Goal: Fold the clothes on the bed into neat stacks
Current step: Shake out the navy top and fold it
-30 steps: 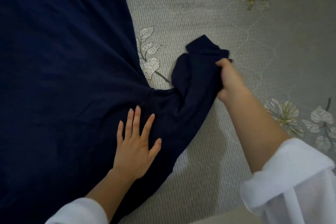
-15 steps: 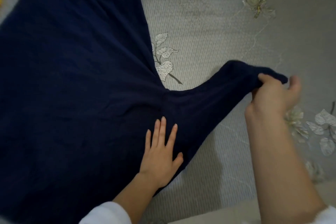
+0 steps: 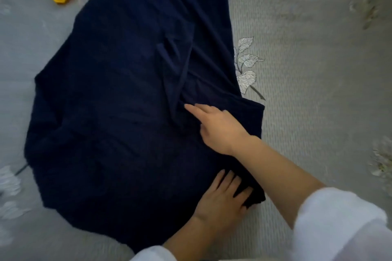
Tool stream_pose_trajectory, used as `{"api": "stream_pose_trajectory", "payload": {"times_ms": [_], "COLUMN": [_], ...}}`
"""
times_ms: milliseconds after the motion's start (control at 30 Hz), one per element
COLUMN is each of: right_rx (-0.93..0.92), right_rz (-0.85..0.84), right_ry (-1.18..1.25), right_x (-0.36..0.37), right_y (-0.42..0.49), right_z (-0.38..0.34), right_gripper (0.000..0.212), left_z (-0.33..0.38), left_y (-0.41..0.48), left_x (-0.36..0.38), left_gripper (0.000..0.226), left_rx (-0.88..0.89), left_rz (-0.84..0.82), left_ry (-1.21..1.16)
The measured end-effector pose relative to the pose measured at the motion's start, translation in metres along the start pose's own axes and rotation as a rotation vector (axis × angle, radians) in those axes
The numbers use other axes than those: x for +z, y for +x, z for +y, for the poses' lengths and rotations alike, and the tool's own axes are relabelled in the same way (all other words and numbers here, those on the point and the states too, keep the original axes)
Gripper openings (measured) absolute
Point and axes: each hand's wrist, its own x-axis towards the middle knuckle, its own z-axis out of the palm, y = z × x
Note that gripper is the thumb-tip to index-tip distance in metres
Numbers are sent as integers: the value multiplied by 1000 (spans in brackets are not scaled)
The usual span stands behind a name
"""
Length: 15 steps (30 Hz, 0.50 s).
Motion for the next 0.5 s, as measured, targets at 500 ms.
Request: {"api": "stream_pose_trajectory", "payload": {"times_ms": [500], "right_rx": [230], "right_rz": [49], "right_ry": [84], "right_x": [20], "right_y": [16], "right_z": [31], "right_gripper": [105], "left_z": [-183], "left_y": [72], "left_x": [-151], "left_gripper": [63], "left_rx": [-560], "left_rz": [651], "left_ry": [-287]}}
